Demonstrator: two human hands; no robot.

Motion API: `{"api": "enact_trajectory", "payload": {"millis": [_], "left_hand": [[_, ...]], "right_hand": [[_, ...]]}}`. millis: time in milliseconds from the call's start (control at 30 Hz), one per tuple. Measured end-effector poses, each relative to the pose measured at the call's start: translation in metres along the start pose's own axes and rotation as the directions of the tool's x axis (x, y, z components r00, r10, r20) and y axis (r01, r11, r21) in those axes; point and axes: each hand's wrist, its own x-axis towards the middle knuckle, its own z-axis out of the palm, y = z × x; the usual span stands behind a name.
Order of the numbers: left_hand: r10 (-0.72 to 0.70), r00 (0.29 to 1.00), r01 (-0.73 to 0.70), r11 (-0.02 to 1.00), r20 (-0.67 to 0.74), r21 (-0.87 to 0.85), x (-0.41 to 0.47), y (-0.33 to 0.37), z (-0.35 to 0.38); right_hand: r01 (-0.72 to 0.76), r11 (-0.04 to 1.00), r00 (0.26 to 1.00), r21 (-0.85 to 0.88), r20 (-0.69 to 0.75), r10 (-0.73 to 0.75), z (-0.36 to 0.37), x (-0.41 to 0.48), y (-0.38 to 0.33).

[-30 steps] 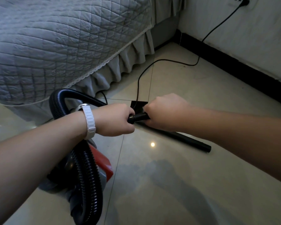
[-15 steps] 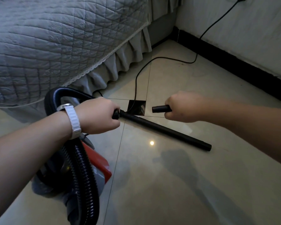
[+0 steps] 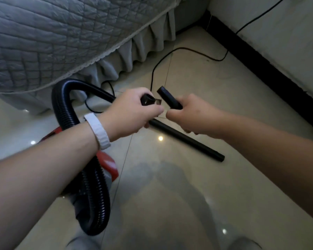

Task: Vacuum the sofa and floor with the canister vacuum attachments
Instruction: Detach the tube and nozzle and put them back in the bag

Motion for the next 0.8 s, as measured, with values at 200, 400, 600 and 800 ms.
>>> {"api": "enact_trajectory", "payload": {"millis": [200, 400, 600, 800], "left_hand": [[-0.194, 0.98, 0.173, 0.944, -0.046, -0.282, -0.068, 0.071, -0.025], [-0.25, 0.964, 0.192, 0.894, -0.096, -0.404, -0.124, 0.18, -0.101], [-0.283, 0.933, 0.156, 0.876, -0.223, -0.456, -0.18, 0.28, -0.179], [-0.332, 0.883, 0.052, 0.772, -0.332, -0.633, -0.23, 0.35, -0.255]], "right_hand": [[-0.105, 0.979, 0.984, 0.177, 0.161, 0.077, -0.027, -0.075, -0.07], [-0.103, 0.967, 0.98, 0.233, 0.19, 0.058, -0.075, -0.154, -0.185], [-0.071, 0.978, 0.986, 0.198, 0.162, 0.039, -0.119, -0.229, -0.304], [-0.029, 0.984, 0.993, 0.178, 0.115, 0.008, -0.145, -0.287, -0.401]]}}
